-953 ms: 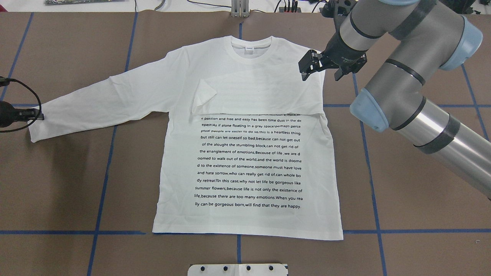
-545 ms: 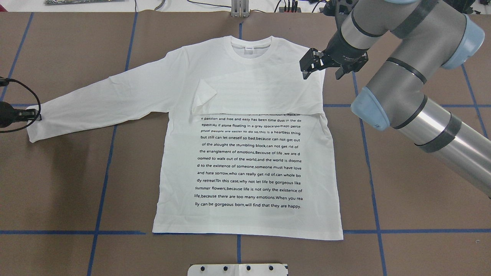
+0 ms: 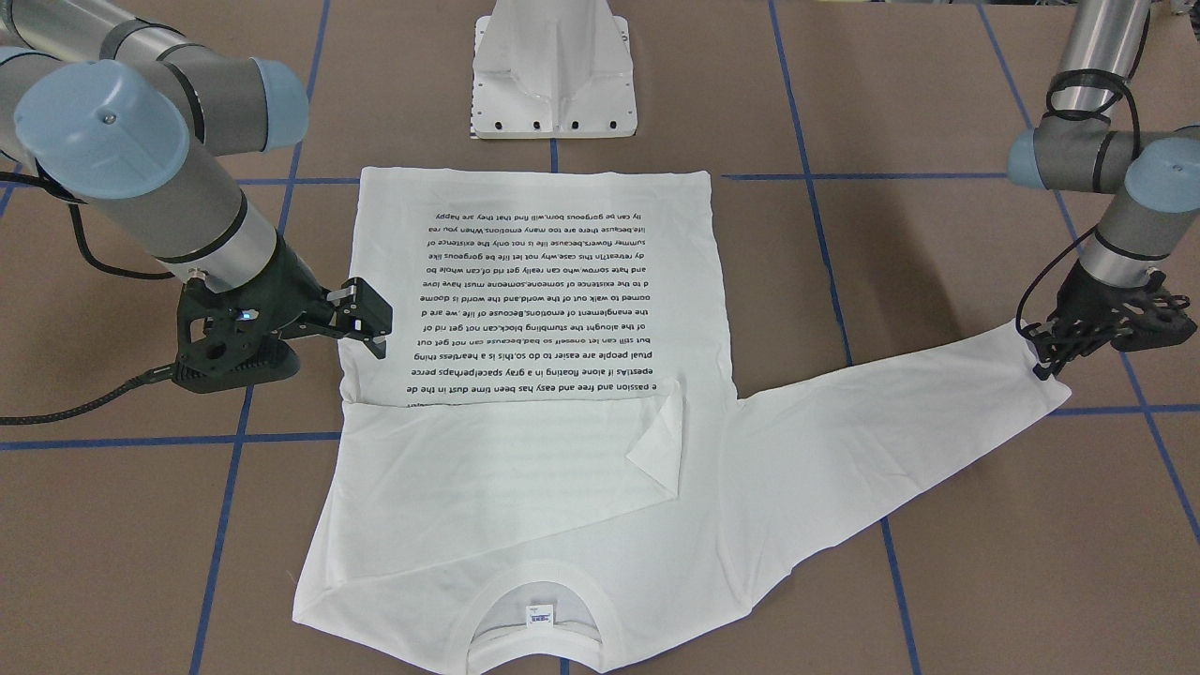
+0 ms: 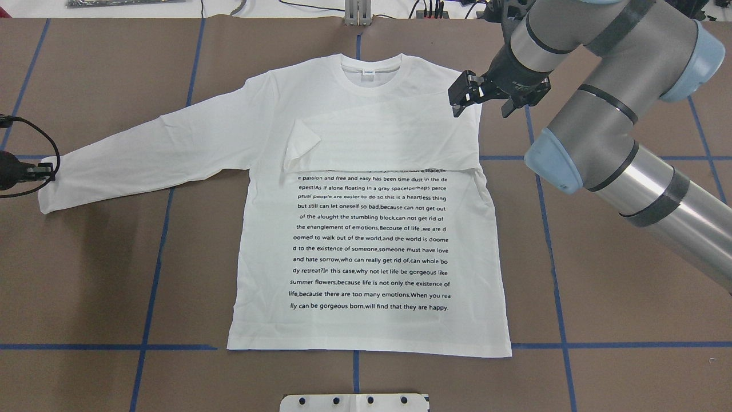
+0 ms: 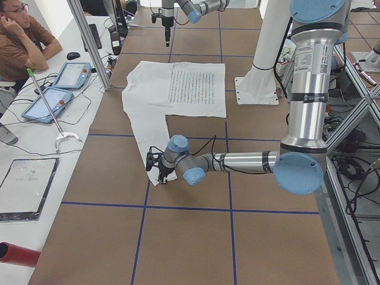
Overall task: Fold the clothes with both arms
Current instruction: 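Grasp the nearest sleeve cuff with the left gripper while the right gripper withdraws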
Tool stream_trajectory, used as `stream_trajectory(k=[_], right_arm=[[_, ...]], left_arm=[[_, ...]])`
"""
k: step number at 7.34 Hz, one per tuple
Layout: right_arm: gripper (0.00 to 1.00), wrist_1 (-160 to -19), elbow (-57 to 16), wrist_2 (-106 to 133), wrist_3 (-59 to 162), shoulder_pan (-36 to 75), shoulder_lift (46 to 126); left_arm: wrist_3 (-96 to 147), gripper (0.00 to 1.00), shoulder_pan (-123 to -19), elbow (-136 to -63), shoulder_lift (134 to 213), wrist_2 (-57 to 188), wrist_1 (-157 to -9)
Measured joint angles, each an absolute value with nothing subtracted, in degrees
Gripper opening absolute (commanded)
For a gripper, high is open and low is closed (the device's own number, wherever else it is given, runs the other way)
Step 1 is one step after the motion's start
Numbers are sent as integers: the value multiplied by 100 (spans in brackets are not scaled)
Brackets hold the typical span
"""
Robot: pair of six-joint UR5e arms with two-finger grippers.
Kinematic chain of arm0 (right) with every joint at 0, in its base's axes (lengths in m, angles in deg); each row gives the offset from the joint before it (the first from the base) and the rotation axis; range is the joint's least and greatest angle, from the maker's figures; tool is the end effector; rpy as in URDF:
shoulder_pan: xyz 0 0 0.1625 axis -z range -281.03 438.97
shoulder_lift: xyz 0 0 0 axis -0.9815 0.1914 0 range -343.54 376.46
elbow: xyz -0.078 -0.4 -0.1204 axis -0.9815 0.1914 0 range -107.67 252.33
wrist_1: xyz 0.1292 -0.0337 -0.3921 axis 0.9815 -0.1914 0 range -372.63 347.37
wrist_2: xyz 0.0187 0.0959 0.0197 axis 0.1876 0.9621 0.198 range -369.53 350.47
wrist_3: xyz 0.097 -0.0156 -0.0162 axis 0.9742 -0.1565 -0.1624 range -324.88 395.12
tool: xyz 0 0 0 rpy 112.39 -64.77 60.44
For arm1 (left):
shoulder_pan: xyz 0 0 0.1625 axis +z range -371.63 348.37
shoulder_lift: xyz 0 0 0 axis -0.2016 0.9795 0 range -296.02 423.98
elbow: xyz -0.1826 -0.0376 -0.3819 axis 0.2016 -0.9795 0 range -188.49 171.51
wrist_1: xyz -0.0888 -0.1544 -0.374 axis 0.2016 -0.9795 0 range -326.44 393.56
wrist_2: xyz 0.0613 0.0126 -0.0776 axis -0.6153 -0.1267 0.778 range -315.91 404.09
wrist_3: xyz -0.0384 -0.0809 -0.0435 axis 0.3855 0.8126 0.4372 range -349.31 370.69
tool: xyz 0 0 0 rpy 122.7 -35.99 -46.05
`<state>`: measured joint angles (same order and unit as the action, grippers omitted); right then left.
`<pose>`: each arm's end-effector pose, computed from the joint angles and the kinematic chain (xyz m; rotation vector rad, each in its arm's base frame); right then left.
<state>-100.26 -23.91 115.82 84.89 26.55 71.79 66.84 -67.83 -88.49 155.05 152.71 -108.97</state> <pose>-0.3465 -0.5742 0.2460 0.1229 -0.9270 -0.0360 0.2119 -0.4991 0.6479 0.3155 0.7530 -0.2446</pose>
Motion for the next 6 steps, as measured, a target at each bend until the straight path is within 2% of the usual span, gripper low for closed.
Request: stream_trajectory(k=[4,6], right_arm=[[100,-10008,-2502,11633,8271,2498,7496],[100,-10006,-2766,11764,7873,2293,8041]], left_arm=[[6703,0,-6771,-10382,15820,15598,-8887],[6739,0,-6769,-10771,16894,15783,-7441]])
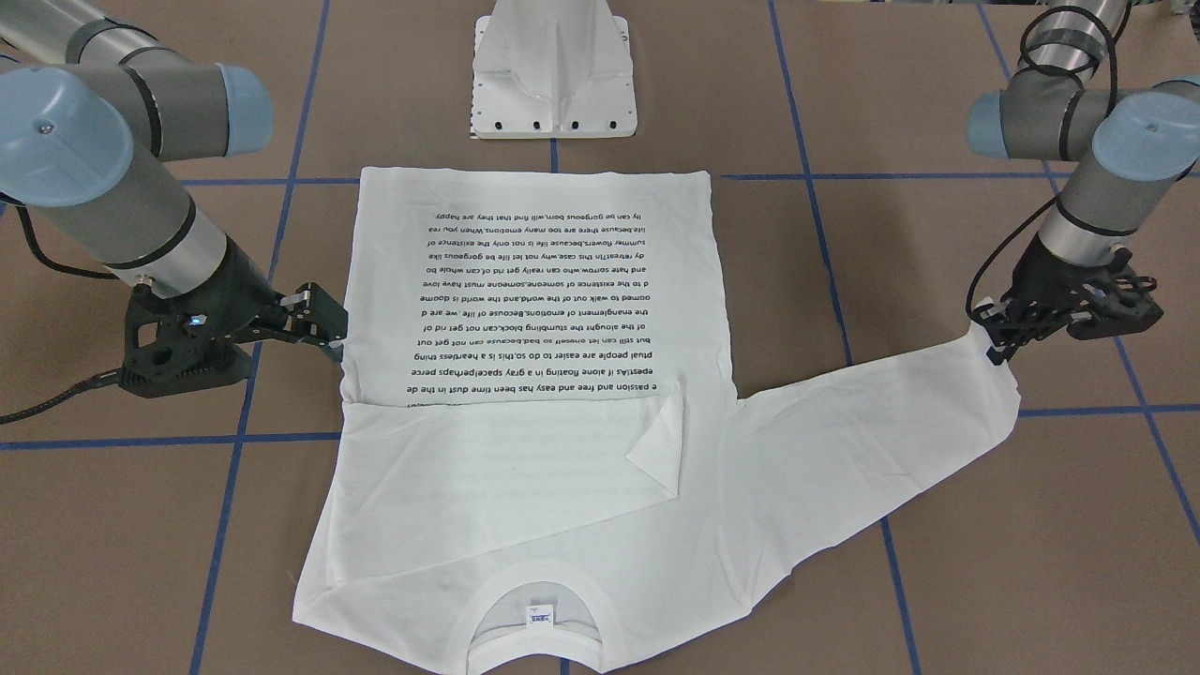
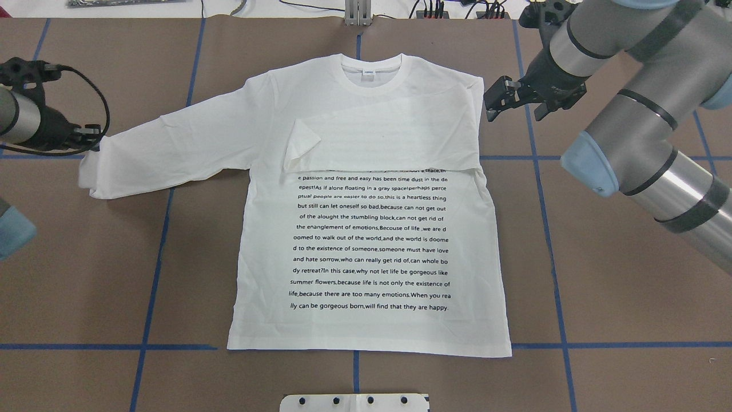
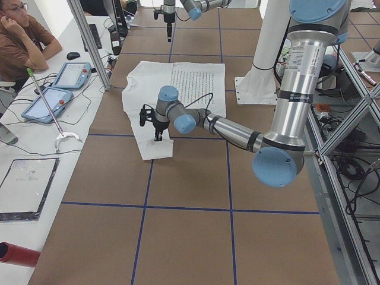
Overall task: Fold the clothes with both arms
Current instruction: 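Carry the sleeve across the shirt body with the left gripper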
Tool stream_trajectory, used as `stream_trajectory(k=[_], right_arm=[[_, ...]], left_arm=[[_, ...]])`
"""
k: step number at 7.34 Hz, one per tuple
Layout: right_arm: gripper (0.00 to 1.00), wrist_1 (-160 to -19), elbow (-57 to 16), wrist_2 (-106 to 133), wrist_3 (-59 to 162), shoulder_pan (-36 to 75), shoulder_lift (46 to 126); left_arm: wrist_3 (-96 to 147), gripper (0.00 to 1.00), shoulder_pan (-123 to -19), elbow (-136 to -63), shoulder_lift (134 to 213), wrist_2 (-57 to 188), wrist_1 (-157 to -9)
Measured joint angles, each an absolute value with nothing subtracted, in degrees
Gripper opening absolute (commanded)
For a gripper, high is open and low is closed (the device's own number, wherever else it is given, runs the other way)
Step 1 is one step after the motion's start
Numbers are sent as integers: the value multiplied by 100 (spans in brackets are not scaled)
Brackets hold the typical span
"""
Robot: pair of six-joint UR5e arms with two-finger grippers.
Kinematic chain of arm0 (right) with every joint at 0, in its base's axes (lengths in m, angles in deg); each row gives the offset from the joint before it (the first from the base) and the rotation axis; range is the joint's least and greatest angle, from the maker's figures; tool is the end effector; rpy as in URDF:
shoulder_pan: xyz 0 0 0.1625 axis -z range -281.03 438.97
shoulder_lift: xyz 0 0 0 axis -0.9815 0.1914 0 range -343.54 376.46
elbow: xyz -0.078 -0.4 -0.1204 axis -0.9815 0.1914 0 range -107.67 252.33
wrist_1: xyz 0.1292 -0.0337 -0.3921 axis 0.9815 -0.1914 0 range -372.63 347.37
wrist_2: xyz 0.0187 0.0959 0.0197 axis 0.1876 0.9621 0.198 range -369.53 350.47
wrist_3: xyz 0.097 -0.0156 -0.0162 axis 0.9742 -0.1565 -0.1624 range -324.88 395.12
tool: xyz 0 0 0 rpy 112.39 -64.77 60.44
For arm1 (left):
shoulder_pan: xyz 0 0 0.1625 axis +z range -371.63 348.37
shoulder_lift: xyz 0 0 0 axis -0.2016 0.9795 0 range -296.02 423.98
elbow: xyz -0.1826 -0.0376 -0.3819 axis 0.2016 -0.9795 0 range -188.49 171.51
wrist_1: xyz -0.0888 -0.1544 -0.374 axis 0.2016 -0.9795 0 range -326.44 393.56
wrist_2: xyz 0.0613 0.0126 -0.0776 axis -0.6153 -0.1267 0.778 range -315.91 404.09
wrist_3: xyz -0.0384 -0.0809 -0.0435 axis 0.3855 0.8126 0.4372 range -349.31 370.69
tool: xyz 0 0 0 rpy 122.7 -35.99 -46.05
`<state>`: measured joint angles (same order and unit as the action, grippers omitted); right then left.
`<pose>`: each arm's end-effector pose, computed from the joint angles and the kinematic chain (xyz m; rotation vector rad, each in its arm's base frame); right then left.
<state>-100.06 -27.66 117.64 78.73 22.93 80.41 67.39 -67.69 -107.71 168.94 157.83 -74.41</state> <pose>-0.2920 -0.5643 0.3134 0.1155 -0.8914 -0.0616 0.2590 -0.5519 0.4131 0.2287 0.7942 -0.2221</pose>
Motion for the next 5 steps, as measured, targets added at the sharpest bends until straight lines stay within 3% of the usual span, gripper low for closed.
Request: stream_trajectory(k=[2,5], right_arm=[[100,-9969,-3038,11803,7291,2084,8769],[100,-9946,-3139,11862,6109,1530,9733]], left_arm=[[7011,0,-6747,-10827,18245,16114,-6161],[8120,0,-6703,-10529,20031,16838,-5737]])
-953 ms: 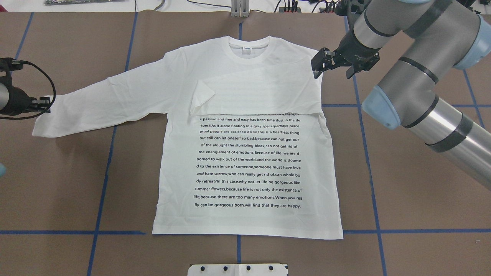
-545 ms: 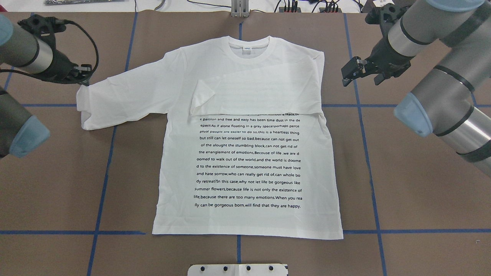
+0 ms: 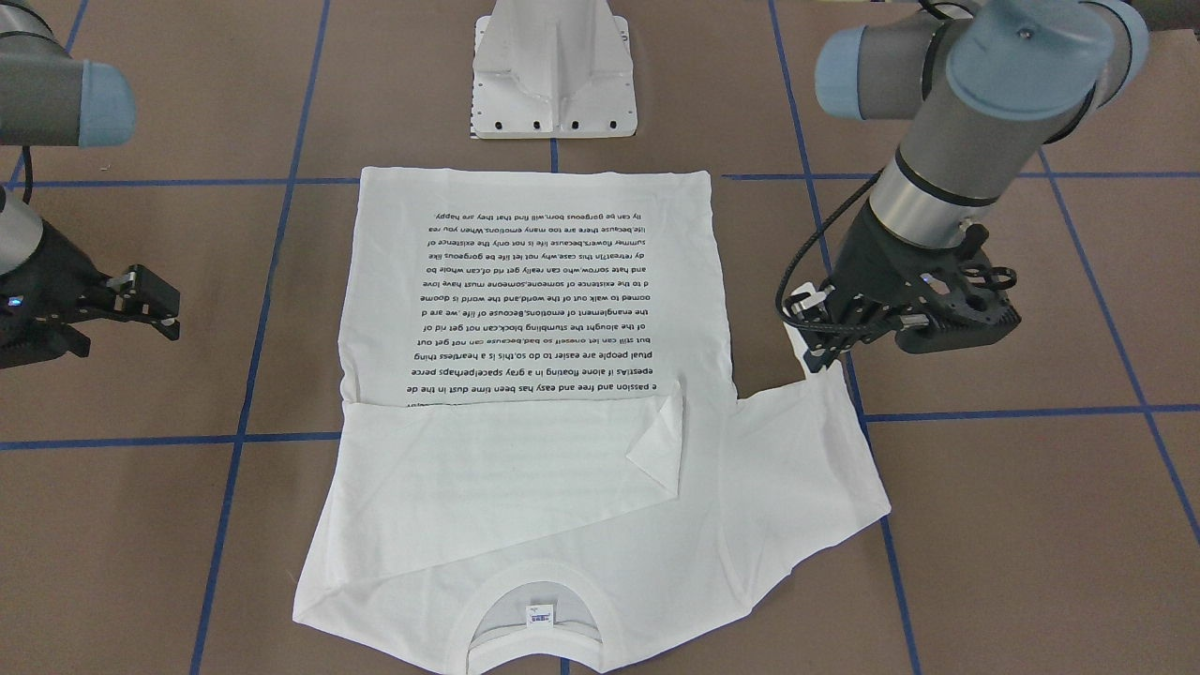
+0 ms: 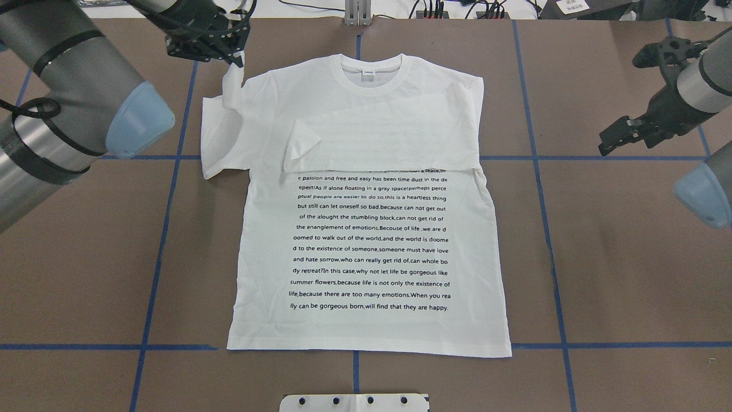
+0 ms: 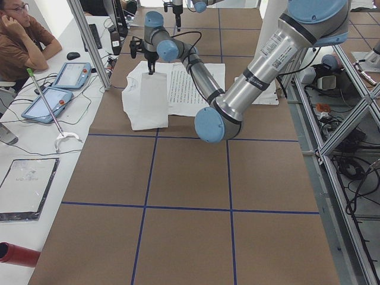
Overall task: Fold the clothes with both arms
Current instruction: 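Carry the sleeve across the shirt body with the left gripper, then release the sleeve and draw the left gripper back toward the shirt side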
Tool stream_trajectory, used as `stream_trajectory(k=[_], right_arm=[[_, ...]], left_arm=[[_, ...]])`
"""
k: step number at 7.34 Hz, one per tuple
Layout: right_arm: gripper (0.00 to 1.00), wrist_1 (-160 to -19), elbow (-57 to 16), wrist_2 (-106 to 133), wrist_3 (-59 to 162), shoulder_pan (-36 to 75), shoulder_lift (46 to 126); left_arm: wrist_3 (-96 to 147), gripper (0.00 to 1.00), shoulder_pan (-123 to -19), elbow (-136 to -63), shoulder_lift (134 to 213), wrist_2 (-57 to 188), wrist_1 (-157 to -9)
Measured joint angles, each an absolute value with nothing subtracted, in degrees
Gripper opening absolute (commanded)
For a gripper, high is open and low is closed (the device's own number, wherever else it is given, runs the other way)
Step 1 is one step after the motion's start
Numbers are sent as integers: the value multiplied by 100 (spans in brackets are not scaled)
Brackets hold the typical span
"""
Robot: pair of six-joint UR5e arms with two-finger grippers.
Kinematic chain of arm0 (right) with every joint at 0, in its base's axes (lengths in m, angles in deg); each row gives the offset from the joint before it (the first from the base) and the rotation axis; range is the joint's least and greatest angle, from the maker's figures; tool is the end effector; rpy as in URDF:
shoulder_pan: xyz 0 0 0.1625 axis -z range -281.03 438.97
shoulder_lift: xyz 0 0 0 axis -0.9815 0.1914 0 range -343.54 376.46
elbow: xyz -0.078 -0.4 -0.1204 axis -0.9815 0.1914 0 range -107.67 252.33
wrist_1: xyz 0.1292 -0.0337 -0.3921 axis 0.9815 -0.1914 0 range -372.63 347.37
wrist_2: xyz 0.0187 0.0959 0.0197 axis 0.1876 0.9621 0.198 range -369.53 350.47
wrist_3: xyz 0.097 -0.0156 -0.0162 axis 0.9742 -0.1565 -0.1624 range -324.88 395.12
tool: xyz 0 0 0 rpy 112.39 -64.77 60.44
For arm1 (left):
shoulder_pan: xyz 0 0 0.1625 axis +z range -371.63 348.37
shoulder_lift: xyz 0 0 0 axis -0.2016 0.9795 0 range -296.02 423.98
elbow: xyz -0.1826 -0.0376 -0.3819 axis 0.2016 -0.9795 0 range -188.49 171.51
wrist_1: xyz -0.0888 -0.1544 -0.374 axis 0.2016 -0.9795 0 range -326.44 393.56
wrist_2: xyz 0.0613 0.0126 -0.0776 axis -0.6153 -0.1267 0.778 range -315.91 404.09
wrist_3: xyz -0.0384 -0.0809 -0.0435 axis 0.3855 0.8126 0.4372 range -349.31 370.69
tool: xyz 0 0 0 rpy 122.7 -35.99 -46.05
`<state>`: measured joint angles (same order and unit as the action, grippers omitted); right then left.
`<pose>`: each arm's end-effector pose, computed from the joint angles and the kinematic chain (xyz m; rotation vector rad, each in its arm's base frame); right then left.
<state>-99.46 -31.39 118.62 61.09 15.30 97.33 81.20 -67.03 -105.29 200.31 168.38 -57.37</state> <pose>-0.1809 -0.5272 0.4565 0.1041 -0.7800 -0.1572 0.3156 -0.5936 0.1098 0.1169 1.0620 -0.2842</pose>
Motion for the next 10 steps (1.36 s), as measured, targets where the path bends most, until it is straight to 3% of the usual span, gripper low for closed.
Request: stream_trajectory(k=[2,6,10], right_arm=[[100,-9958,-3095,11924,5739,1319,9968],[100,-9959,-2945,11915,5690,1270,10001],[100,-9957,-2869,11969,5710,1270,9970]], left_arm=[[8860,0,-6605,-10302,20895,17343,-5748],[9716,0,-5778,-9921,21129,17216,-6430],[10539,0,-4700,-8067,21386,16105,-8504]])
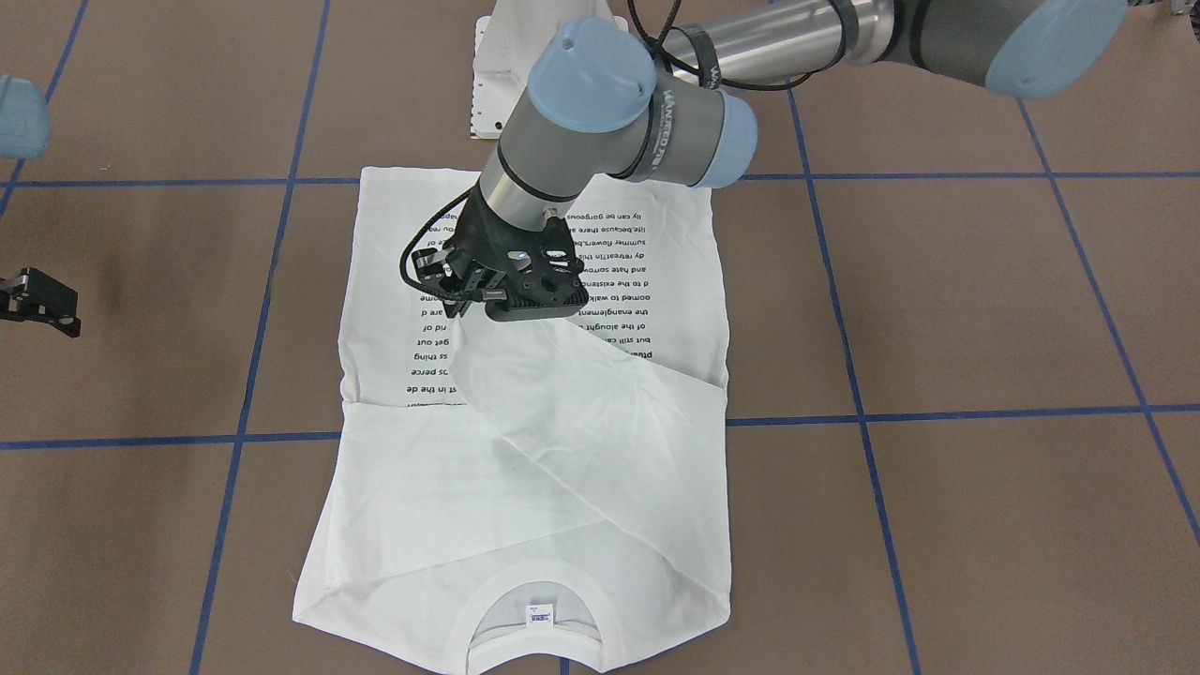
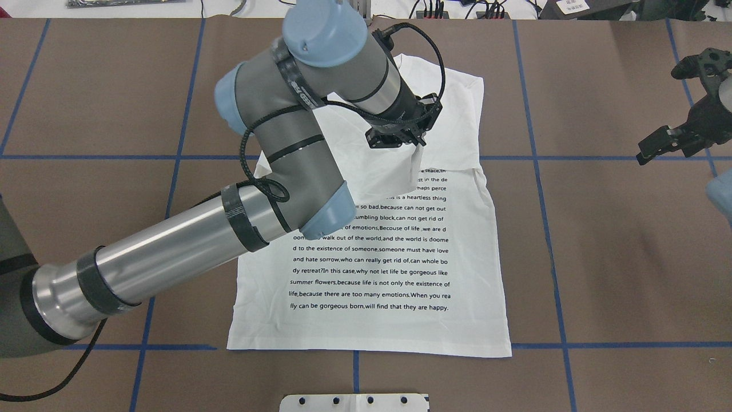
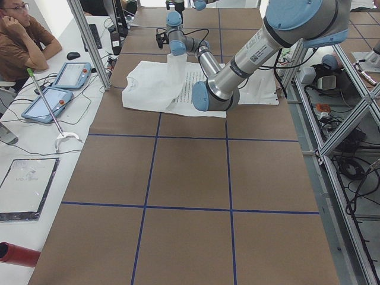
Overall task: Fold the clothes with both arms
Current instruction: 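Release the sleeve and draw the left gripper back toward the shirt side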
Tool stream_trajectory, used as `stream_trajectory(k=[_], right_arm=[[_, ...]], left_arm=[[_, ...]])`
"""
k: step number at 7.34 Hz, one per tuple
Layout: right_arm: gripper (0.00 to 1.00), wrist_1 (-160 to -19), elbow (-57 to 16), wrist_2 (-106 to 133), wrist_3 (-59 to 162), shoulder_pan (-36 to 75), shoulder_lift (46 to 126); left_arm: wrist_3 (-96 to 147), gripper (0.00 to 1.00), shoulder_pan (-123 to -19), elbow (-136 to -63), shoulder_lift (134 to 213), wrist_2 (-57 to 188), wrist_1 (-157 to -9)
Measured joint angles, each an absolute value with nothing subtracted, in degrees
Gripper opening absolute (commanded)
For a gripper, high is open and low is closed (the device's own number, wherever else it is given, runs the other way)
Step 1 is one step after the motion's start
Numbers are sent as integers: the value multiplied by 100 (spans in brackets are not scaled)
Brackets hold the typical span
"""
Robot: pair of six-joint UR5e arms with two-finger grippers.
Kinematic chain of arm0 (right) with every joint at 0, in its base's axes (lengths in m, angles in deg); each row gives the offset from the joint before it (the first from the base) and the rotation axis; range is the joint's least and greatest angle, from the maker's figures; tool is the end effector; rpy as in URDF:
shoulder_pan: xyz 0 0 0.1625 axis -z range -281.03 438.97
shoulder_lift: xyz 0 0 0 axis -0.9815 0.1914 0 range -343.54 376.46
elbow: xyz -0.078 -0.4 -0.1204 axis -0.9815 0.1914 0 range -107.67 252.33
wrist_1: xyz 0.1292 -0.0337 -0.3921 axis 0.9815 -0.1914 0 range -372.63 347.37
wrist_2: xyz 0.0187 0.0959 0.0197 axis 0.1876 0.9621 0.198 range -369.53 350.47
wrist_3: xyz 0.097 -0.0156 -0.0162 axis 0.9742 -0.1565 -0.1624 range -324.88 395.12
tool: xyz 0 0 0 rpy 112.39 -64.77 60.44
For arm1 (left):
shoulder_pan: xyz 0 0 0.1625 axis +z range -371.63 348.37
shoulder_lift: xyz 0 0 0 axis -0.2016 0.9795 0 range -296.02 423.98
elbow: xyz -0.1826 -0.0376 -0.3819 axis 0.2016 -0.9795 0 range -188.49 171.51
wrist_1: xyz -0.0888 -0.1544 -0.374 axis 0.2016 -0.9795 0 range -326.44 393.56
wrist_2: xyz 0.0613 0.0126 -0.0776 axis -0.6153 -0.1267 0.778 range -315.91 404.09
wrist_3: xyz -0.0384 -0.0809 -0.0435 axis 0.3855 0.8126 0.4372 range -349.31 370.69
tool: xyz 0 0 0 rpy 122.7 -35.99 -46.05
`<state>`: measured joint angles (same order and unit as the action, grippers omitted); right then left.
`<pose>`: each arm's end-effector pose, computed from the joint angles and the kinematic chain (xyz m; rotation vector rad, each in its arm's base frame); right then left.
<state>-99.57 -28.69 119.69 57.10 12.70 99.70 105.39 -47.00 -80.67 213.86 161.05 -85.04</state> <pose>-0.1547 -0.5263 0.5015 0.0591 -0.7597 -0.1536 0.5813 -0.5208 0.0484 -0.0746 1.2750 -0.3124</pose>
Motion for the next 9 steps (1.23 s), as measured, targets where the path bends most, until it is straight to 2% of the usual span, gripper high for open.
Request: stream_trajectory(k=[1,2,4,6,7,9], right_arm=[[100,-9959,-2867,12019,5720,1270,9961],[100,-9958,-2867,12117,5726,1270,9948],[100,-9956,-2871,12247,5739,1274,9924],[100,-9950,-2871,12283,5748,1290,9886],[100,-9942,-2895,12307,5804,1312,9876],[100,-9519,-3013,12294,6599,1651,9879]], left_arm=[[10654,46,-4420,-7690,21438,15782,-8918],[10827,99,-4144,-7490,21479,15508,-9225],[10936,100,-3808,-7431,21533,15288,-9485],[10909,99,-3762,-7684,21391,15263,-9480],[10883,99,-3797,-7991,21229,15270,-9345],[10459,99,-3928,-9131,20593,15274,-8442]])
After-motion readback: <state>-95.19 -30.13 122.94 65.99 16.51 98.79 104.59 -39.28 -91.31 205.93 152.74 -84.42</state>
